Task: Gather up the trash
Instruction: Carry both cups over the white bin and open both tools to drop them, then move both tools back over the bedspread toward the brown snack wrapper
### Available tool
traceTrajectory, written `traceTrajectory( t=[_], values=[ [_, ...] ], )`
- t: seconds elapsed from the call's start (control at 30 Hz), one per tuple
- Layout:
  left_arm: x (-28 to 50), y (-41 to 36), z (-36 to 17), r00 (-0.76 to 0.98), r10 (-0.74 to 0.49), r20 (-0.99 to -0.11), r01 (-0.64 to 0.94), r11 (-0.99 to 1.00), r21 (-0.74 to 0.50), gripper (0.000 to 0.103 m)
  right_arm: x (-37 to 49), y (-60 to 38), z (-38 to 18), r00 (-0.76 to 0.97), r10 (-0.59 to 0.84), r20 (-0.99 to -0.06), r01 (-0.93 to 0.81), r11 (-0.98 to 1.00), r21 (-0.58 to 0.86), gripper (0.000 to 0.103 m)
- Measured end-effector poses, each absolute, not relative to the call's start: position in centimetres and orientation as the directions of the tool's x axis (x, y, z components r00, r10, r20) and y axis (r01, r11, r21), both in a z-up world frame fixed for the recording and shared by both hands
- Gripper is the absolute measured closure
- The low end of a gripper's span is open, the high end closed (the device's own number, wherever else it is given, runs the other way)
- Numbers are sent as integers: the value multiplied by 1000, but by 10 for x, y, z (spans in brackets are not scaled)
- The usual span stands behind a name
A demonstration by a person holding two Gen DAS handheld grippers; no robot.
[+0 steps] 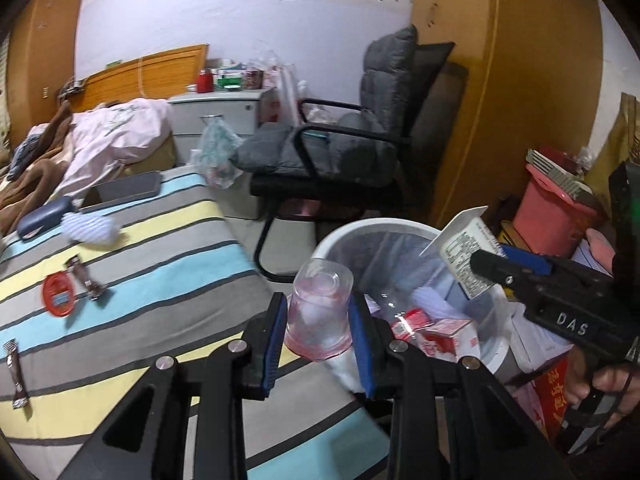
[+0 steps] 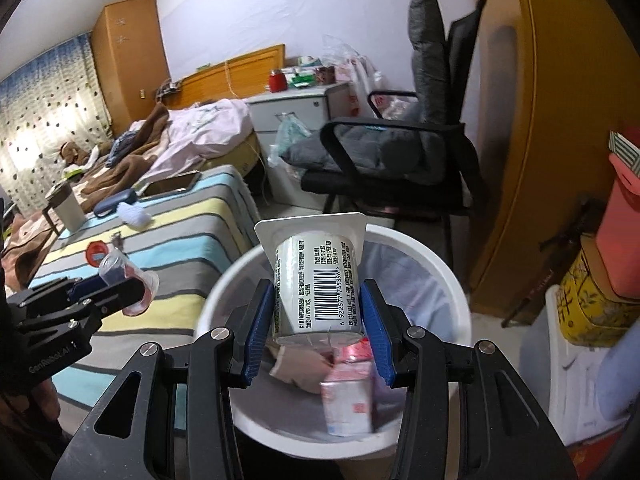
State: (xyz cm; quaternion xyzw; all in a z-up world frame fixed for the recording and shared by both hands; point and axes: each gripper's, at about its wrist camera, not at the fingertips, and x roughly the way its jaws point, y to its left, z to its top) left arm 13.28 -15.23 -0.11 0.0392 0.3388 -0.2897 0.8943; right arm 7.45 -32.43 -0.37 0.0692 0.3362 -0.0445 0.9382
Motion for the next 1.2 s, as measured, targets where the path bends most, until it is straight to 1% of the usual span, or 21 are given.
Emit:
traceTrajectory(
  t=[0.17,0.27,0.47,0.53,0.6,0.67,0.77,0.87,1.2],
  values=[
    [134,-176,-6,570,-512,-643,580,805,-127,70,75,-335,-14,748,-62,-661,161,983,91,56],
    [135,-186,-8,564,-513,-647,587,800,-123,70,78,-337,-20,728,-95,-679,182,982,58,56],
    [139,-194,-14,546,-510,-665,586,799,-132,69,84,-345,-30,692,-112,-713,196,980,37,55],
    [140,-194,-16,543,-505,-671,583,802,-132,66,85,-346,-31,685,-122,-718,202,979,26,55],
    [140,-194,-16,545,-501,-672,578,805,-132,54,86,-346,-31,682,-126,-721,200,980,19,54],
    [139,-191,-15,548,-507,-665,577,805,-138,52,85,-346,-31,679,-132,-722,204,979,14,54],
    [138,-189,-14,554,-506,-661,572,808,-139,47,86,-346,-32,675,-140,-724,208,978,4,48],
    [139,-185,-13,561,-500,-659,563,815,-139,43,85,-343,-31,681,-134,-720,201,980,7,48],
    [131,-158,-2,614,-465,-639,513,849,-125,42,82,-331,-18,723,-133,-678,196,980,17,47]
  ],
)
